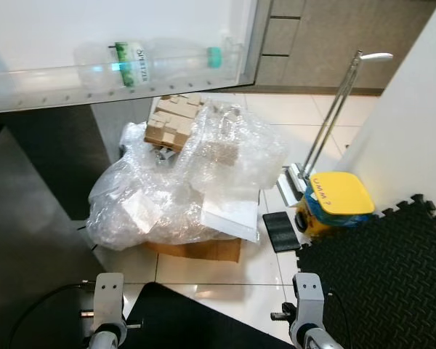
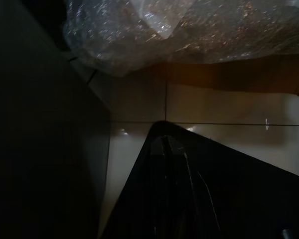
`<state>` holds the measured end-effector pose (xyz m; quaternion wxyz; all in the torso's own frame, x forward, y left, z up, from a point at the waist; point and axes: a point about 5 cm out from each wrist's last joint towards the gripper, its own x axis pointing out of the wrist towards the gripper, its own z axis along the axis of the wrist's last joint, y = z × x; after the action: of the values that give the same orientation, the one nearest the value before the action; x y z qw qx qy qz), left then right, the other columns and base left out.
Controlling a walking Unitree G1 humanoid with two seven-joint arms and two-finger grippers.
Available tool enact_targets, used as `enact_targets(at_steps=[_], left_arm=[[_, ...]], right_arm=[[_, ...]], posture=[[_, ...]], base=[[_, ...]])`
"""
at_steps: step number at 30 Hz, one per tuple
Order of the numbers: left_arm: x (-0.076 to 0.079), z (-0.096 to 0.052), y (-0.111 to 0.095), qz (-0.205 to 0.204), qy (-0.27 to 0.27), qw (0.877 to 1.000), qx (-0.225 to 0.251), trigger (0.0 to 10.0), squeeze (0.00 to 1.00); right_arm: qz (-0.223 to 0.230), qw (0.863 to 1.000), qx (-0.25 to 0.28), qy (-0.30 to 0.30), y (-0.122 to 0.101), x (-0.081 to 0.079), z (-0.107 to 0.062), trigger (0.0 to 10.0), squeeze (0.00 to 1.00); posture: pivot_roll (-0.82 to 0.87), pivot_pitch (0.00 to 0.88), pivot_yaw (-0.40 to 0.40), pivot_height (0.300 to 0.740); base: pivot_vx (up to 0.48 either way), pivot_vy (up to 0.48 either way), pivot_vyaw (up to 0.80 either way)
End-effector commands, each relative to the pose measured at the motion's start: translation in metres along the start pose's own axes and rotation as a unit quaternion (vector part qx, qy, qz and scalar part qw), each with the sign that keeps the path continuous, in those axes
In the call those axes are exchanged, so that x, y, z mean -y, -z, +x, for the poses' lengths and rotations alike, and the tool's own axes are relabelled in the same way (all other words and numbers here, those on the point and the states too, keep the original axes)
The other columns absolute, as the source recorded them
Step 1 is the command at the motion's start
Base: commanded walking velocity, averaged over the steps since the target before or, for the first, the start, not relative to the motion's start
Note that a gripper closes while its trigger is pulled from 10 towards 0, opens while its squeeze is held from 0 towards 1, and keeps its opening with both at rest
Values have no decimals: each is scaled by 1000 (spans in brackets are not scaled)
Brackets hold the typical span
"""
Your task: Restocking fridge
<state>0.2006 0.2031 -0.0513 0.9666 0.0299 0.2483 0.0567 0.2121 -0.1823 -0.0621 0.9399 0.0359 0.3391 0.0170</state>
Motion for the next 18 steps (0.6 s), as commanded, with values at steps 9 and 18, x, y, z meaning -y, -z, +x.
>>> enact_targets(at_steps=[9, 18], left_arm=[[-2, -3, 8, 7, 1, 1000, -19, 10000, 0], [0, -3, 7, 9, 5, 1000, -18, 10000, 0]], right_arm=[[1, 1000, -14, 6, 8, 3, -3, 10000, 0], [0, 1000, -16, 5, 9, 2, -3, 10000, 0]], posture=[[-92, 63, -9, 740], [-92, 67, -12, 740]], base=[[0, 0, 0], [0, 0, 0]])
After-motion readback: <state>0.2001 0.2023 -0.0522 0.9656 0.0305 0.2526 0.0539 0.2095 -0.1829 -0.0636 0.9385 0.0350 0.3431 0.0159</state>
